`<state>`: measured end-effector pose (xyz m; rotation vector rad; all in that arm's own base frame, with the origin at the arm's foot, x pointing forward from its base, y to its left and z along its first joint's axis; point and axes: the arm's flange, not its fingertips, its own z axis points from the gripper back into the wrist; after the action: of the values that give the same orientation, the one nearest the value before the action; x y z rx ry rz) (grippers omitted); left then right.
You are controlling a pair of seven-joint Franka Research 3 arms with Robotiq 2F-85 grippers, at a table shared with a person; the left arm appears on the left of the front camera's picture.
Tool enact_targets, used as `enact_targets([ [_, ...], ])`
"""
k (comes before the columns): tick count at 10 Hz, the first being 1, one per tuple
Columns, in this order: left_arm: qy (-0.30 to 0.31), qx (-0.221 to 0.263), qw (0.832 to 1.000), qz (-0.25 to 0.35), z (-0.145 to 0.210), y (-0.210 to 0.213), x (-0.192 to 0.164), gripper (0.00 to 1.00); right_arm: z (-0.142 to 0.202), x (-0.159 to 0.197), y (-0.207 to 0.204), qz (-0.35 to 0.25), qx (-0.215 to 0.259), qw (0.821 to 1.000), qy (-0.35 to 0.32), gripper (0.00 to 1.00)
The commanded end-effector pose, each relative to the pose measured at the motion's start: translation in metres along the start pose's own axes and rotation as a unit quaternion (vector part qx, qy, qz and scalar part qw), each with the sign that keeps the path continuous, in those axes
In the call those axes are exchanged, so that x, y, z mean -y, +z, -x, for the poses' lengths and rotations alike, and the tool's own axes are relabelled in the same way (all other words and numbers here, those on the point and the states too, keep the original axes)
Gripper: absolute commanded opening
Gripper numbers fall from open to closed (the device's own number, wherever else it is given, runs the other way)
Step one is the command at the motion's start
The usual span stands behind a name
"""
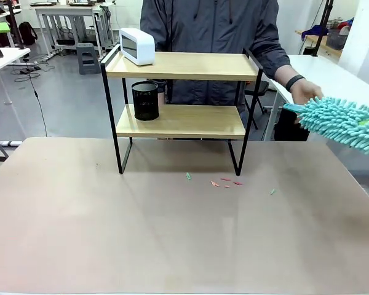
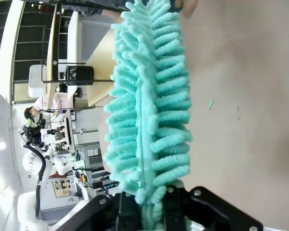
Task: Clean the shelf.
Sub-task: Hand the Duster back to the human.
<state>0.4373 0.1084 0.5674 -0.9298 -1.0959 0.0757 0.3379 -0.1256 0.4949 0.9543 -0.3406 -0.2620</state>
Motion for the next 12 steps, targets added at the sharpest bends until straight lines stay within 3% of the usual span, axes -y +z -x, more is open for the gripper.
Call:
enact_targets([
  [1,0.005,-0.004,1.000,0.005,-0.003,0.003,0.003,1.00,0.000,-0.003,-0.002,0.003,-0.009,1.000,0.000,0.00],
  [5,0.005,-0.004,1.000,0.005,-0.003,0.003,0.003,1.00,0.000,-0.003,-0.002,0.003,-0.009,1.000,0.000,0.00],
  [6,0.005,-0.004,1.000,0.005,-0.003,0.003,0.003,1.00,0.000,-0.002,-0.004,-0.001,-0.005,1.000,0.002,0.17],
  [7,0.005,-0.004,1.000,0.005,-0.003,0.003,0.003,1.00,0.001,-0.005,-0.005,-0.017,-0.008,1.000,0.003,0.77],
  [8,0.005,-0.004,1.000,0.005,-0.003,0.003,0.003,1.00,0.002,-0.008,-0.004,-0.016,-0.005,1.000,0.007,0.77],
  [9,0.005,-0.004,1.000,0.005,-0.003,0.003,0.003,1.00,0.003,-0.012,-0.002,-0.020,-0.002,1.000,0.012,1.00],
  [10,0.000,0.000,1.000,0.000,0.000,0.000,0.000,1.00,0.003,-0.018,-0.003,-0.032,0.000,0.999,0.020,1.00],
  [12,0.061,-0.088,0.993,0.058,0.028,-0.009,0.008,1.00,0.005,-0.039,-0.013,-0.081,-0.023,0.995,0.049,1.00],
])
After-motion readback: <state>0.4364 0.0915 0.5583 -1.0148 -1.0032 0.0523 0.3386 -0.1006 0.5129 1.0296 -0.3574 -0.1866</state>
